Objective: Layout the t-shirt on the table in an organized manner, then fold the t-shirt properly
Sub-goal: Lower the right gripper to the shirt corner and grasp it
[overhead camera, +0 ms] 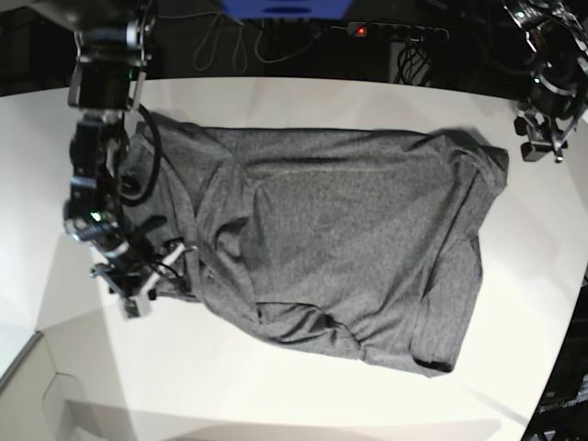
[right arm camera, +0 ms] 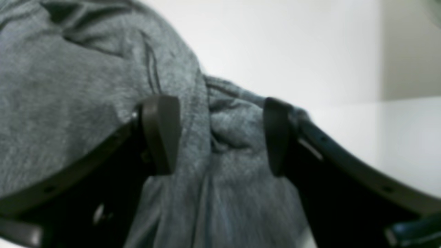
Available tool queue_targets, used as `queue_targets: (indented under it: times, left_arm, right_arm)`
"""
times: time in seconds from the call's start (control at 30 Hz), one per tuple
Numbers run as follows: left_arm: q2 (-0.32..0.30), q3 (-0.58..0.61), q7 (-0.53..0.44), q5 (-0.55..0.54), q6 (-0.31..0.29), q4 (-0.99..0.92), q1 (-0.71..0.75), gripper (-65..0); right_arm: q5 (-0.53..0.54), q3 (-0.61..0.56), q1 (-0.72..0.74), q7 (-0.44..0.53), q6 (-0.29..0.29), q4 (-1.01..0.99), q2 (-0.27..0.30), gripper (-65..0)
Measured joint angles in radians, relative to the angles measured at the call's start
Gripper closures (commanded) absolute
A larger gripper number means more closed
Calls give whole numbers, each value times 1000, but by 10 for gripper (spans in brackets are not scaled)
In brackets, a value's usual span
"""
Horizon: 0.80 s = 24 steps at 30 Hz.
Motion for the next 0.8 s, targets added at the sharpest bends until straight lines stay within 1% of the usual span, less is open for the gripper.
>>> queue_targets:
  times: [0.07,0.13,0.2,0.3,0.37,0.5,0.6,0.7,0.8]
  left_arm:
    - [1,-2,-2,1,0,-4,11,-293]
    - [4,-2,0,1,0,-5,16,-293]
    - [3,-1,-1,0,0,-5,13,-293]
    - [3,-1,-2,0,0,-4,22,-293]
    - [3,-2,-2,0,0,-8,26,-293]
    - [3,-2,-1,0,0,-9,18,-293]
    - [3,-2,-2,0,0,-9,18,-293]
    - [3,-2,-2,0,0,-9,19,-293]
    - [3,-2,-2,-1,0,-9,18,-293]
  right_arm:
    - [1,-16,50,-3,-1,-98,2,-388]
    - [-5,-21,91,15,-2,-179,-2,-388]
    - [-3,-21,111,84,-1,-231,-1,-387]
    - [-3,-20,118,133,-1,-292,-2,-387]
    - [-7,-43,111,139,-2,-313,0,-387]
    - [-5,-146,95,200,-5,-315,-3,-386]
    - [-5,-169,83,208,-4,-315,-10,-382]
    - [-5,-169,82,207,-5,-315,-6,-323]
    - [-5,-167,85,214,-5,-315,-3,-223]
